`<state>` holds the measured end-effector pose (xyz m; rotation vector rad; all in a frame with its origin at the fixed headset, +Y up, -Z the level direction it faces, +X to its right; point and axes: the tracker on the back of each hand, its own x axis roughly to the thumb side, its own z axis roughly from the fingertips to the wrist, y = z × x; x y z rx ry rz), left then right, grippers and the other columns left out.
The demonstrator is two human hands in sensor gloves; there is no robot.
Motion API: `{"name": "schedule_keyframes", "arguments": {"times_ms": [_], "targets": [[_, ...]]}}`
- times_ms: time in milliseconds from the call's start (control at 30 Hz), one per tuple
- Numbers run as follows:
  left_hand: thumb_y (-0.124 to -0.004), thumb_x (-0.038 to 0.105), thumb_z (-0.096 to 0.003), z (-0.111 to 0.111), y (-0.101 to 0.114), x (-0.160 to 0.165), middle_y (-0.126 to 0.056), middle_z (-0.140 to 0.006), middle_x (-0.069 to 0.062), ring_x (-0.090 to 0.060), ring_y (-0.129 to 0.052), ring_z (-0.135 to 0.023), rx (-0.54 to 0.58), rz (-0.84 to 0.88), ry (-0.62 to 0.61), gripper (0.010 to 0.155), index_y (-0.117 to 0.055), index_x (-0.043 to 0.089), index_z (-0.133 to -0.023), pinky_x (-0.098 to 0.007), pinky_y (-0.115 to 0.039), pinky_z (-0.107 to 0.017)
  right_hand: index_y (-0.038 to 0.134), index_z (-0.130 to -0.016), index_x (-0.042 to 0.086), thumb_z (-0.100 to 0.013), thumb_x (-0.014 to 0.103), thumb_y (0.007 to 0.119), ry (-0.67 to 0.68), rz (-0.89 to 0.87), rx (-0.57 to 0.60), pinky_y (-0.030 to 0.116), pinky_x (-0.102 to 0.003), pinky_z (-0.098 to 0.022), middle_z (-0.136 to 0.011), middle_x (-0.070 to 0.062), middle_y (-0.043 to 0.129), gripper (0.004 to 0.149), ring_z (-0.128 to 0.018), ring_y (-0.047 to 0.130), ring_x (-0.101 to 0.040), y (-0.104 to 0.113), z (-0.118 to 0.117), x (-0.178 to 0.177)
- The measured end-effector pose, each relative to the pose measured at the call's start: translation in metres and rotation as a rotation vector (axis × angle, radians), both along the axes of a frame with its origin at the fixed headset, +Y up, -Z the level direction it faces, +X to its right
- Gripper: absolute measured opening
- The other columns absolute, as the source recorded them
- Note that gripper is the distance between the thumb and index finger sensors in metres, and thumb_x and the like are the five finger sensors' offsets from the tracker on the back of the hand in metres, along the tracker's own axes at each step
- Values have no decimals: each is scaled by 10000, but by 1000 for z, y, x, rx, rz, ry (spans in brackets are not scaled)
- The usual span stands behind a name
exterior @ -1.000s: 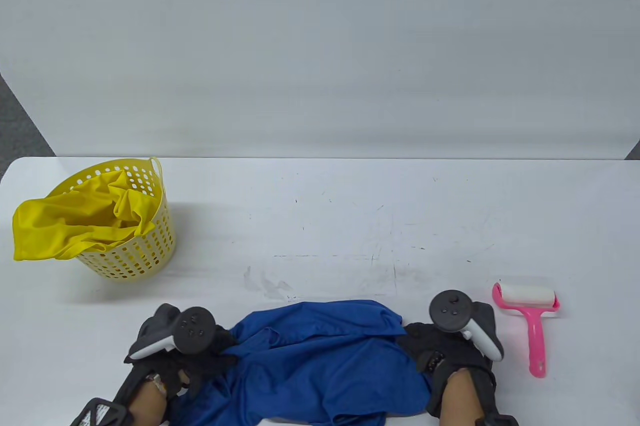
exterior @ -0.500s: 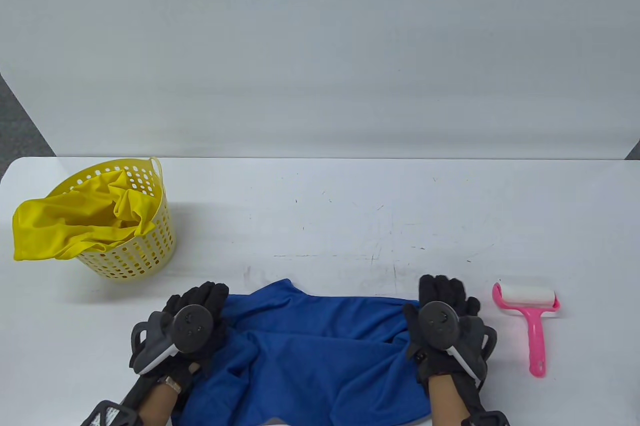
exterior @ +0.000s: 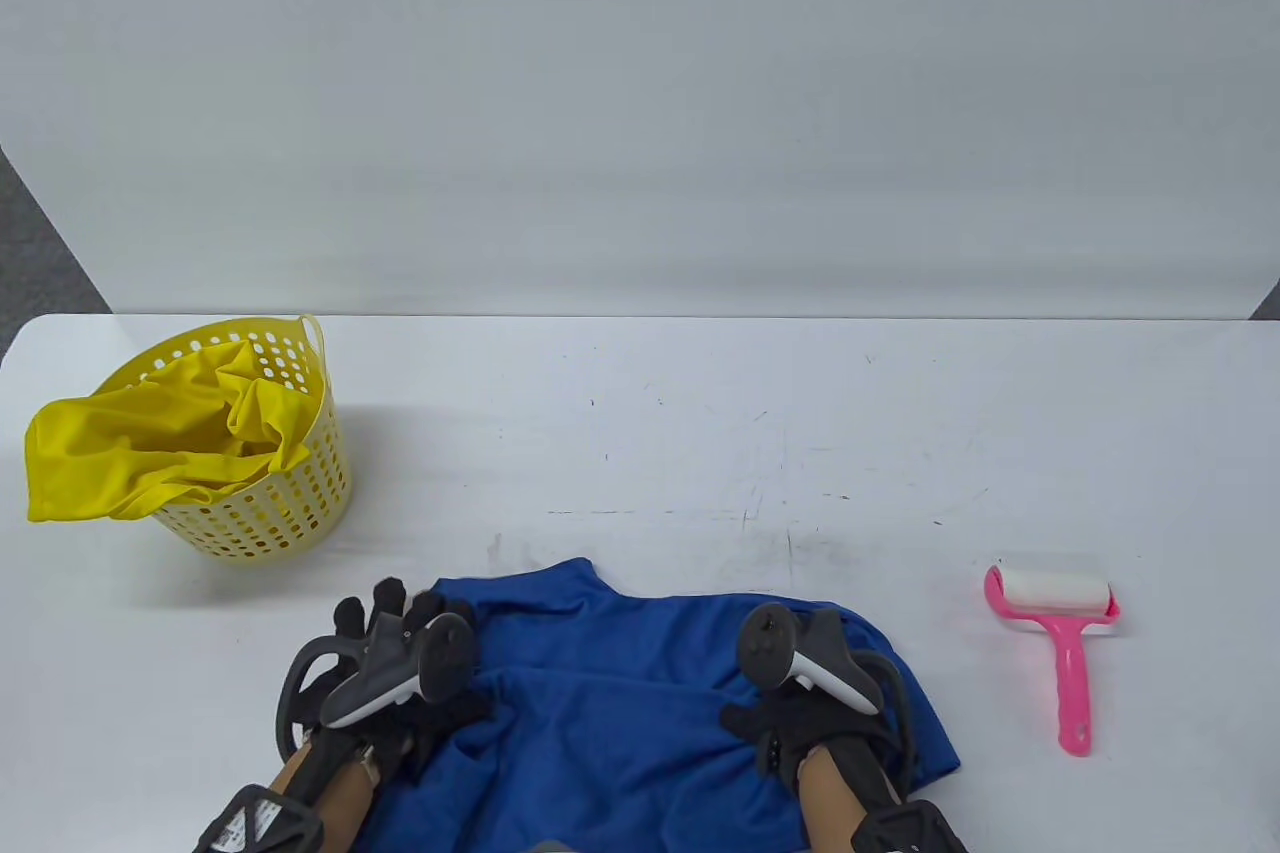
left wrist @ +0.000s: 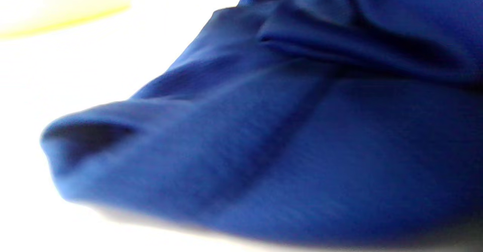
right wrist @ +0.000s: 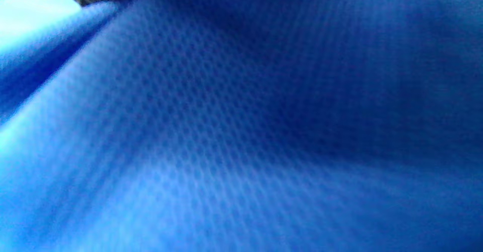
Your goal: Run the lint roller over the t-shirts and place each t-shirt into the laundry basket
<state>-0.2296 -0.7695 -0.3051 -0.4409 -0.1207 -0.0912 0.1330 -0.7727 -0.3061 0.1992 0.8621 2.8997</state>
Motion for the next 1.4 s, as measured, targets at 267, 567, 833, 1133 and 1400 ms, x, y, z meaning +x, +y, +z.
{"name": "schedule_keyframes", "arguments": {"times_ms": [267,567,833,1133,1400], "targets": [[-785,709,-379,7,7,-23,-109,-1220,-164,-535,-142,-1130,73,104,85,1103,-44,318,-1096,-749,-244,-773,225,-1035,127,-447,523,733,27,-47,-4,268,-820,-590,-1067,-265,148,872,-939,152,-577,-1,-2,5],[-609,529,-537,-16,5,40,-894,-831,29,-284,-880,-848,274,-147,12,438,-732,336,-910,-609,-601,-735,216,-1033,121,-468,524,688,41,-58,20,253,-812,-591,-1059,-273,137,839,-932,133,-581,-4,-1,4],[-528,741,-411,-41,-15,19,-279,-1200,-66,-447,-260,-1153,-7,-87,196,900,-207,314,-1135,-719,-298,-791,219,-1036,145,-474,538,661,26,-29,41,270,-796,-603,-1074,-250,160,816,-951,164,-557,-4,-4,8],[-618,799,-355,-38,-13,-9,-12,-1199,-141,-502,-66,-1124,-39,-31,285,1068,-99,254,-1112,-735,-240,-779,301,-1046,117,-493,507,636,-350,115,345,171,-802,-558,-1089,-285,250,755,-959,195,-573,27,-6,70],[-674,730,-416,-22,-8,30,-372,-1258,-62,-446,-485,-1168,44,18,-9,900,-256,372,-1127,-699,-425,-792,572,-974,75,-490,355,679,-410,-51,471,436,-733,-598,-988,-273,638,569,-885,581,-557,30,-6,83]]}}
